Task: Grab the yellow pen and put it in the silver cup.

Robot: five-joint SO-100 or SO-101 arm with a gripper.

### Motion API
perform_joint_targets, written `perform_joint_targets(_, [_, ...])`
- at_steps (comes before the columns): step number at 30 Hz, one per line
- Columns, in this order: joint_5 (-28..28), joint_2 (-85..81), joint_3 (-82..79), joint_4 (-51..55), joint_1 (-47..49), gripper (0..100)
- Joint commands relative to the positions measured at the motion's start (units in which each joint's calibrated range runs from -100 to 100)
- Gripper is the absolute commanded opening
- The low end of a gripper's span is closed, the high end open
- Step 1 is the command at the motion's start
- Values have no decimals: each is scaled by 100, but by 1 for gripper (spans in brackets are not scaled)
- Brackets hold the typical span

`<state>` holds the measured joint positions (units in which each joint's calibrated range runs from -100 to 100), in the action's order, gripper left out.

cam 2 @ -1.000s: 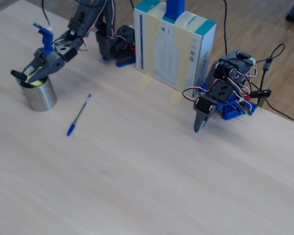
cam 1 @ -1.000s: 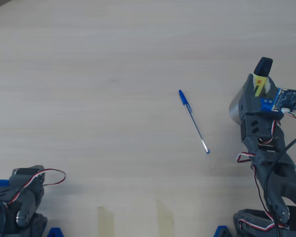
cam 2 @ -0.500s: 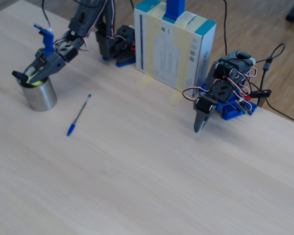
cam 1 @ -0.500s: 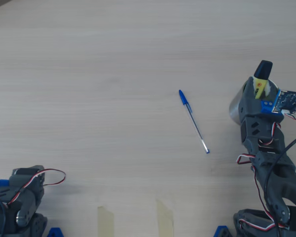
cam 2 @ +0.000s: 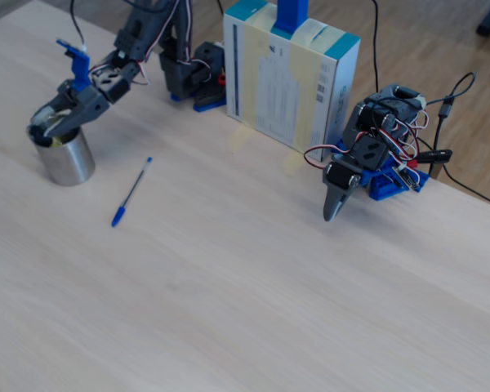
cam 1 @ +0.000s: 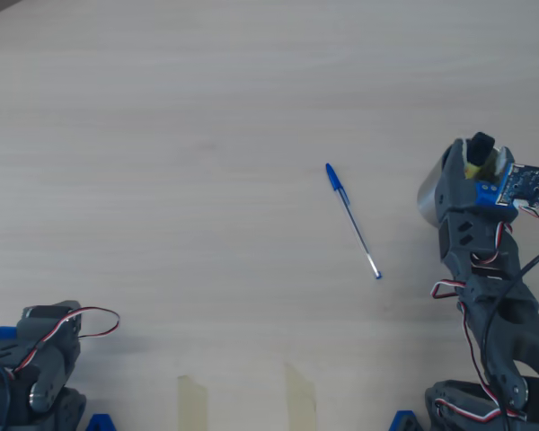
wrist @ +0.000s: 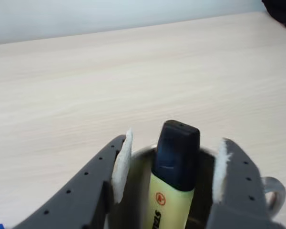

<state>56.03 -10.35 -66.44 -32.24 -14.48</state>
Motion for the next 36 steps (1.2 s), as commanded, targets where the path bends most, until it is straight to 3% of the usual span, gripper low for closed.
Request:
perform_joint_targets(1, [-32,-311,18,37,35,40])
perform_joint_targets(14, [-32,-461,9,11,35,43])
perform_joint_targets(36, [-38,-4227,-2657,46,183,43])
